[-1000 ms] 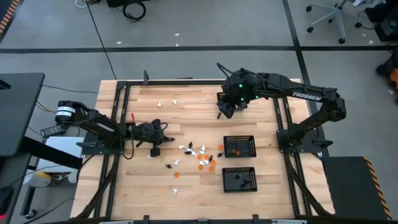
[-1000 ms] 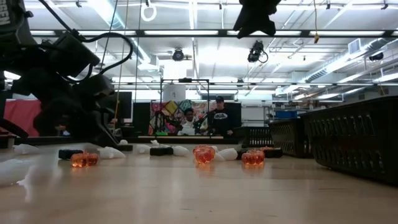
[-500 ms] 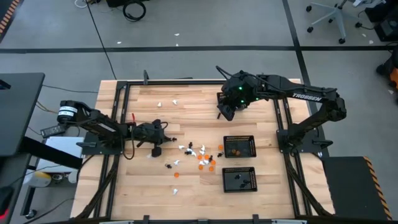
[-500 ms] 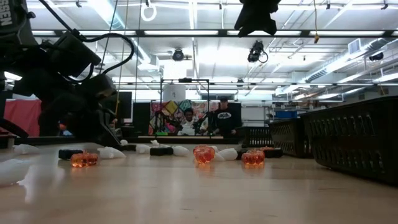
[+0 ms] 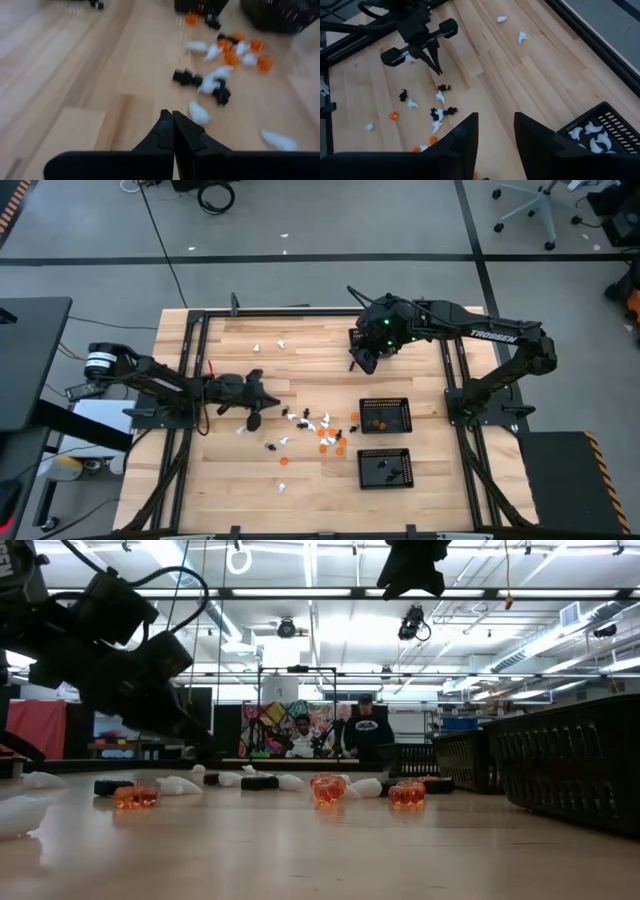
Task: Sort Halloween decoration
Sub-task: Put the black skeleton toy into the bottom black bin
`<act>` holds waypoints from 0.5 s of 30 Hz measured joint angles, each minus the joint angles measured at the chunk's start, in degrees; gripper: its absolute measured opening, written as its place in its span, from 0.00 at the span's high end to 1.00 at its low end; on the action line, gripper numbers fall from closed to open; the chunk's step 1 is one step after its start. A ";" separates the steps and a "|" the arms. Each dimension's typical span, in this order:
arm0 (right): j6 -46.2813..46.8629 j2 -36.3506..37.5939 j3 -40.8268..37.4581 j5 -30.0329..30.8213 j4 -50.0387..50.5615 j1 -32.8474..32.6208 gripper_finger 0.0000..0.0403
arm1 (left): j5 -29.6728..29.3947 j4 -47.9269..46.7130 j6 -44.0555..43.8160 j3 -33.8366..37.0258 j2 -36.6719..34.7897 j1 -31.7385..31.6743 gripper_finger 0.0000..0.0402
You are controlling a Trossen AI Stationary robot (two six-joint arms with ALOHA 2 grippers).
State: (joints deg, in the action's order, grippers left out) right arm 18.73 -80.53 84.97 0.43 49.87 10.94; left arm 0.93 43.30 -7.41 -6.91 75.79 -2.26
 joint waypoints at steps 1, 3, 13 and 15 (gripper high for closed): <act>-0.28 0.00 0.00 0.00 0.00 0.00 0.68 | 0.00 0.21 -0.14 -0.29 -0.16 0.00 1.00; -0.42 0.00 0.00 0.00 0.00 0.00 0.68 | 0.60 0.32 -0.37 -0.87 -0.17 0.00 1.00; -0.87 0.00 0.00 0.00 -0.76 0.00 0.68 | 1.03 -2.99 -5.06 -1.73 0.11 1.75 0.76; -0.90 0.00 0.00 0.02 -0.76 0.00 0.68 | -0.51 -3.11 -5.00 -1.73 0.11 3.18 0.67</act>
State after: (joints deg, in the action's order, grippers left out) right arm 17.82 -80.53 84.97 0.44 49.10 10.94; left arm 0.42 40.18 -12.41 -8.64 75.90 0.91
